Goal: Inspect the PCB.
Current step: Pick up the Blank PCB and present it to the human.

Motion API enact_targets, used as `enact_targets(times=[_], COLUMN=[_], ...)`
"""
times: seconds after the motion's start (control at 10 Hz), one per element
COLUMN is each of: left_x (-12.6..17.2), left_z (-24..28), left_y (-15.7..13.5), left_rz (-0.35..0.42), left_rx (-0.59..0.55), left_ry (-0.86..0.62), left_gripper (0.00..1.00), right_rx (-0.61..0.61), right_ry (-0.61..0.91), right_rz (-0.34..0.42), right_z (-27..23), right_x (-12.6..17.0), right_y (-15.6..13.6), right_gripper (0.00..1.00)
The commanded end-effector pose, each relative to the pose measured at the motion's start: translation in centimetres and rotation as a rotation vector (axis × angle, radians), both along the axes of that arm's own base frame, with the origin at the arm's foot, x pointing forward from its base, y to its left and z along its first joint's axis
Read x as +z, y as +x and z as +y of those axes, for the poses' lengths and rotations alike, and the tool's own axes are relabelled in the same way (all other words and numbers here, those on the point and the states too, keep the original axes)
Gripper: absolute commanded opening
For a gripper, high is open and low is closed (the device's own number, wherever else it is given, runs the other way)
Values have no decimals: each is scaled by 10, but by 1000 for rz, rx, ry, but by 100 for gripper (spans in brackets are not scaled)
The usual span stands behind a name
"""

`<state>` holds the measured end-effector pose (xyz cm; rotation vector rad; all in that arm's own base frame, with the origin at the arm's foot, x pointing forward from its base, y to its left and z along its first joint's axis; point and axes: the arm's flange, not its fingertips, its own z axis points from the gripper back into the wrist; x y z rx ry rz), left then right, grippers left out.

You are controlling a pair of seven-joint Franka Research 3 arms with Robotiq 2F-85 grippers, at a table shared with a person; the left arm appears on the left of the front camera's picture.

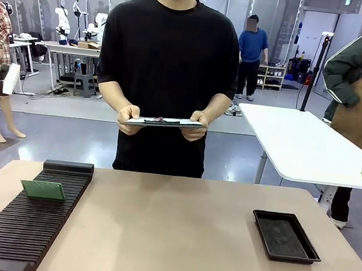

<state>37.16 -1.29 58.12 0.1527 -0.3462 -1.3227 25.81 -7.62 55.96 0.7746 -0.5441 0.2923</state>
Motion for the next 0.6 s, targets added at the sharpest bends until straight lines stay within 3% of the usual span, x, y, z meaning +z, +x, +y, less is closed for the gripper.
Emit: enact_targets(times=[0.0,0.1,0.2,0.5], left_x=[0,2,-1,-2], left_z=[18,20,9,15], left_y=[-1,-7,2,1], left_rz=[-24,53,-15,-4], left_rx=[-90,-122,-63,-92], left_ry=[-71,-51,-6,-13], left_gripper=[100,100,100,100], right_rx=[5,5,5,5], right_ry=[5,5,5,5], right_rz=[1,1,1,1], right_z=[0,0,0,0], right_x=[0,0,0,0], right_y=[0,0,0,0], right_gripper=[100,100,100,100])
